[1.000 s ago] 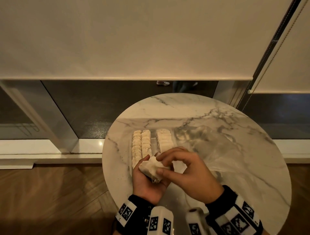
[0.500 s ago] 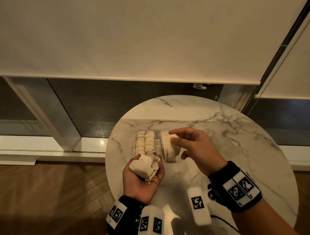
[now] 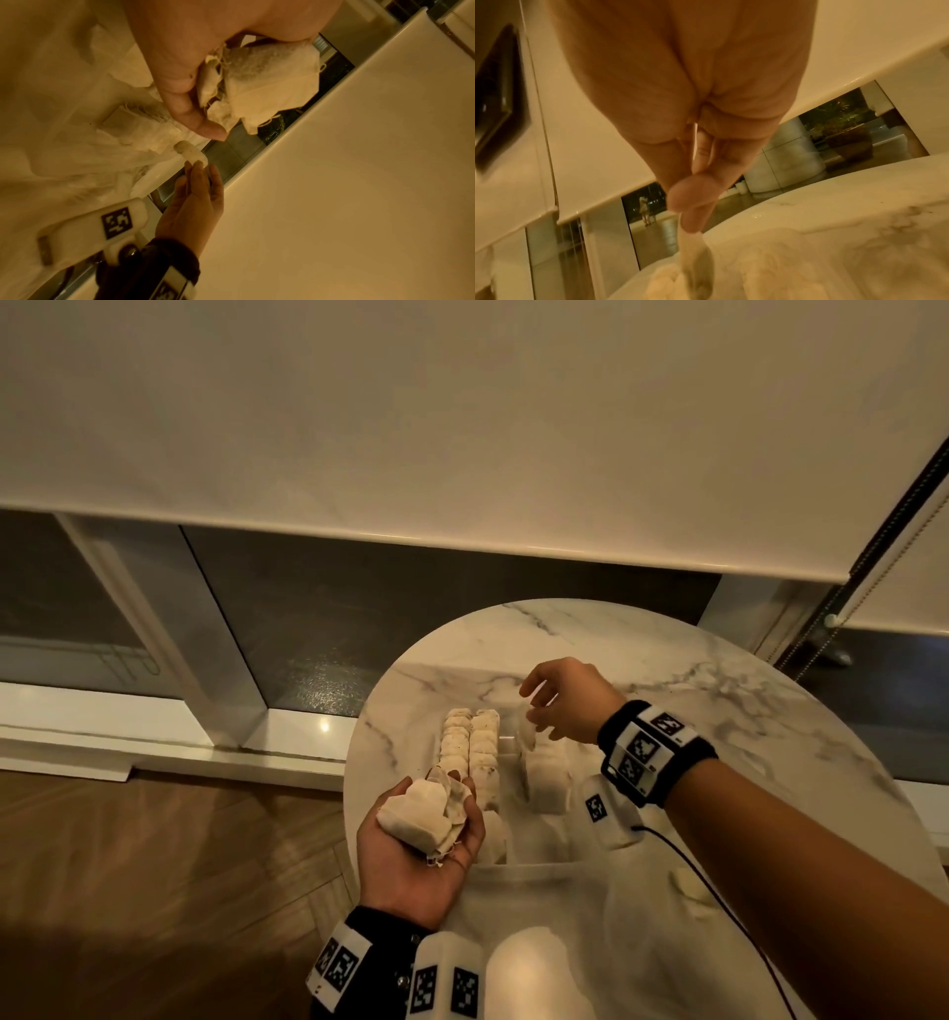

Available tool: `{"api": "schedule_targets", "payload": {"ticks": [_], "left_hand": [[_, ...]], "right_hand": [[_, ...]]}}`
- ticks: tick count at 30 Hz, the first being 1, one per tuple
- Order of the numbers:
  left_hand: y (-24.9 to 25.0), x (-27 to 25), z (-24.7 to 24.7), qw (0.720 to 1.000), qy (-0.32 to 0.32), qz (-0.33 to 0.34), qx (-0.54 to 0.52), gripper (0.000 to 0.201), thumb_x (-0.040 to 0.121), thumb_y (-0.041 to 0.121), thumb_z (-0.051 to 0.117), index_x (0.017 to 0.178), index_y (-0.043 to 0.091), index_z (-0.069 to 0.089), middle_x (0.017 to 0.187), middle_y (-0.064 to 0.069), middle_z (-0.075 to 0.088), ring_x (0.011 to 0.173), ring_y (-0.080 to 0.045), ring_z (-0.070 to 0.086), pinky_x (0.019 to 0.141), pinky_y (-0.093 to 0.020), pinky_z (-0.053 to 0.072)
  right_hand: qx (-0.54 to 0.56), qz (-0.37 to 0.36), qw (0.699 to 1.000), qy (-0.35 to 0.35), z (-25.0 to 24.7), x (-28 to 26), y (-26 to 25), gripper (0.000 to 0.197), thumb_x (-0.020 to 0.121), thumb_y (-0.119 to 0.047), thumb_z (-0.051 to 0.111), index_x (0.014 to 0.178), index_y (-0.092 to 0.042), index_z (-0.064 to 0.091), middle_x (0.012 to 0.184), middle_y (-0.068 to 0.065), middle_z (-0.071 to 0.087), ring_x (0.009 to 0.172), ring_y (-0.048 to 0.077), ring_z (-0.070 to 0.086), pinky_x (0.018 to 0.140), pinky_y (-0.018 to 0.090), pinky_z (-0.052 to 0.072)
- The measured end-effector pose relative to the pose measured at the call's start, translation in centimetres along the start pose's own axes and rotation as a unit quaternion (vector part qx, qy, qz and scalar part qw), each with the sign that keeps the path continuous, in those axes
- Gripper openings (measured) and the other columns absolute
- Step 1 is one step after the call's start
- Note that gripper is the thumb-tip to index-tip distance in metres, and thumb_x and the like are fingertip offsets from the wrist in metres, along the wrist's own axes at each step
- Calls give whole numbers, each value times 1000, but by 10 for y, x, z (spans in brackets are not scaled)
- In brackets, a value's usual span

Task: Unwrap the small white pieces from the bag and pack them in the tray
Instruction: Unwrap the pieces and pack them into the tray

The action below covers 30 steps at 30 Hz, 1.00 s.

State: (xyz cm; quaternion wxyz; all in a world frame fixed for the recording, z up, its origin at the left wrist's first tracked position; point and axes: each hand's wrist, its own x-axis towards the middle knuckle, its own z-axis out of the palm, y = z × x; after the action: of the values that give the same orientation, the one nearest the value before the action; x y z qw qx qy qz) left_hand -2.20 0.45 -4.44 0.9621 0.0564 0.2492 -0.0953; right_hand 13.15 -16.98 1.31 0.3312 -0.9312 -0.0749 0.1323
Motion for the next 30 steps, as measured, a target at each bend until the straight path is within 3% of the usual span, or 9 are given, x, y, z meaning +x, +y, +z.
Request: {"api": "schedule_targets", "payload": {"ticks": [5, 8, 11, 16, 22, 26, 30], "left_hand": [[7, -1, 1, 1000, 4, -2, -17, 35, 89, 30, 58, 115, 7, 63, 106, -15, 67, 98, -30, 63, 81, -39, 53], [10, -3, 0, 1000, 10, 3, -23, 33, 89, 30, 58, 112, 7, 62, 106, -16, 66, 100, -30, 62, 85, -39, 50], [14, -2, -2, 1000, 7, 8, -25, 33, 88, 30, 58, 113, 9, 63, 106, -15, 67, 97, -31, 63, 81, -40, 54], [16, -1, 0, 999, 13, 19, -30, 29, 88, 31, 58, 102, 7, 65, 92, -18, 70, 82, -32, 66, 71, -40, 58], [19, 0, 0, 999, 18, 23, -40, 29, 91, 32, 56, 101, 7, 65, 93, -18, 70, 85, -31, 64, 72, -40, 57], [21, -1, -3, 999, 24, 26, -35, 29, 91, 32, 56, 101, 7, 65, 96, -17, 68, 90, -30, 63, 81, -38, 53], [24, 0, -5, 999, 24, 25, -39, 30, 91, 32, 56, 106, 8, 65, 101, -16, 68, 95, -30, 63, 79, -41, 55]], "right_hand": [[-100, 26, 992, -67, 18, 33, 0, 22, 88, -9, 73, 108, -17, 72, 101, 3, 71, 87, 18, 71, 73, 29, 62], [-163, 29, 984, -66, 24, 47, 1, 22, 86, -13, 74, 108, -20, 75, 105, 2, 72, 95, 19, 67, 79, 27, 56], [-198, 31, 978, -62, 28, 59, 4, 19, 85, -16, 75, 103, -20, 78, 106, 1, 74, 98, 20, 67, 85, 28, 55], [-209, 41, 976, -40, 36, 73, 6, 12, 85, -17, 73, 96, -17, 79, 99, 3, 75, 92, 22, 68, 84, 34, 59], [-198, 76, 977, 4, 44, 80, 5, 11, 85, -14, 69, 94, -13, 76, 93, 7, 73, 84, 25, 68, 81, 38, 61], [-199, 94, 975, 8, 45, 81, 5, 9, 82, -16, 69, 90, -15, 74, 87, 6, 72, 76, 24, 70, 75, 36, 62], [-195, 104, 975, 3, 47, 84, 10, 10, 83, -15, 65, 89, -16, 73, 81, 6, 72, 67, 24, 72, 70, 36, 63]]}}
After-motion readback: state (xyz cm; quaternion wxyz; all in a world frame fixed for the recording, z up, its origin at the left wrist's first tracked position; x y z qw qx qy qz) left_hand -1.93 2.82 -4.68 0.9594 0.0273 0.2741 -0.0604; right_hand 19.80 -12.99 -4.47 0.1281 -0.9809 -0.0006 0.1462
